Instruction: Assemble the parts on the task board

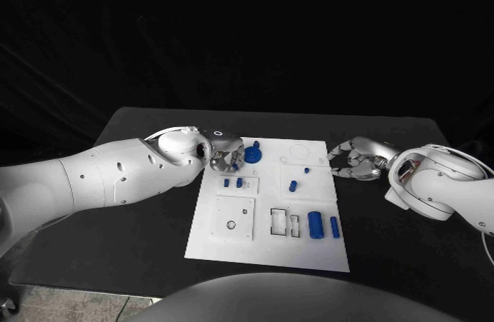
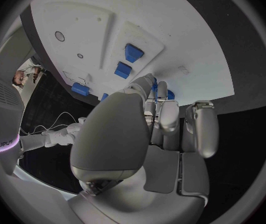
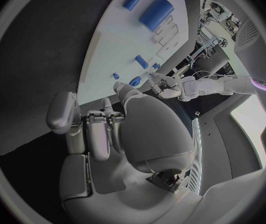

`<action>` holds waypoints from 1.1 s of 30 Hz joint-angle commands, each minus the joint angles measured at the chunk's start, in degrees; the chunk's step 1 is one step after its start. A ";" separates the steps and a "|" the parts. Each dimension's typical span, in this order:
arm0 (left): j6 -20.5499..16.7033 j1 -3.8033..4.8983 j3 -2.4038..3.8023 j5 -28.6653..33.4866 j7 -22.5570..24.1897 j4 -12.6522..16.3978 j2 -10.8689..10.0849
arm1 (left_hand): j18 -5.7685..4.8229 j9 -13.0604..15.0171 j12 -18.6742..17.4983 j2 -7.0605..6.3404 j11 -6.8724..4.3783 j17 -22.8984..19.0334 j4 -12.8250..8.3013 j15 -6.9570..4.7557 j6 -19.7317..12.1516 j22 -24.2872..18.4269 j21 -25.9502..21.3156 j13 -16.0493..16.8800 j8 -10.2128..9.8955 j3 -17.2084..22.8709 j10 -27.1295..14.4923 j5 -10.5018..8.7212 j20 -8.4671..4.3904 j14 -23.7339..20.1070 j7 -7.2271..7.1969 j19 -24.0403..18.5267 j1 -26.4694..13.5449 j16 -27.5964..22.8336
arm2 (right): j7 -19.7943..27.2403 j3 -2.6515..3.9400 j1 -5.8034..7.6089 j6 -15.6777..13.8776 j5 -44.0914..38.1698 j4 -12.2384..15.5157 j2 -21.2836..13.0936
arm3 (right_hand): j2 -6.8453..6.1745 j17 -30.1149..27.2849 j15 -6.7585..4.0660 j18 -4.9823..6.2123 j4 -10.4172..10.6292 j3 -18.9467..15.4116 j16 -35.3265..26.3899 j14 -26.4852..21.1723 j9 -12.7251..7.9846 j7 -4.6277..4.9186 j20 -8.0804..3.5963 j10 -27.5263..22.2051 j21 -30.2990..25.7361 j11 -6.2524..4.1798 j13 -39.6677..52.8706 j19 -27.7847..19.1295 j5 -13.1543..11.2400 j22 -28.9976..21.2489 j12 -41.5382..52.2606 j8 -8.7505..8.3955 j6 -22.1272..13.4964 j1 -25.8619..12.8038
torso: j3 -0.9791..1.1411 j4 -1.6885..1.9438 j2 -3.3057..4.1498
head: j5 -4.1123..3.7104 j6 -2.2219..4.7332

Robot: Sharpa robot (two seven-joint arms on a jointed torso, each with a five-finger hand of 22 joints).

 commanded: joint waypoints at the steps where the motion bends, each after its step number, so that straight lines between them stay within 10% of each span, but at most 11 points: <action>1: 0.39 -0.22 -0.04 -0.37 0.16 -0.03 0.32 | -0.93 -0.08 -0.23 -0.60 -0.09 0.03 -0.21 -0.18 0.32 12.16 -0.05 -0.07 -0.27 0.05 0.36 -0.18 0.08 -0.34 0.00 0.00 -0.14 -0.13 | 0.10 0.00 -0.05 0.77 -0.19 0.09 -0.02 | 0.16 13.60 0.35 0.94 -0.03 0.43 -0.23 4.76 -0.10 -0.05 0.01 6.12 -0.22 0.30 15.09 -0.39 0.37 7.38 0.22 -0.39 0.11 -0.06 | 0.02 -0.01 -0.01 | -0.03 0.00; 33: 1.89 -0.38 -0.04 0.34 -0.40 -0.01 0.66 | -0.80 -0.63 -1.01 -0.89 -0.12 -0.99 -0.11 -0.29 -0.53 11.99 -0.53 -0.50 -0.98 0.13 -0.25 -1.20 -0.04 -0.88 -0.29 -0.41 -0.54 -0.67 | 0.09 0.00 -0.12 0.78 -0.19 0.04 0.03 | 0.16 13.60 0.35 0.94 -0.03 0.43 -0.23 4.76 -0.10 -0.05 0.01 6.12 -0.22 0.30 15.09 -0.39 0.37 7.38 0.22 -0.39 0.11 -0.06 | 0.06 0.04 -0.01 | 0.02 0.00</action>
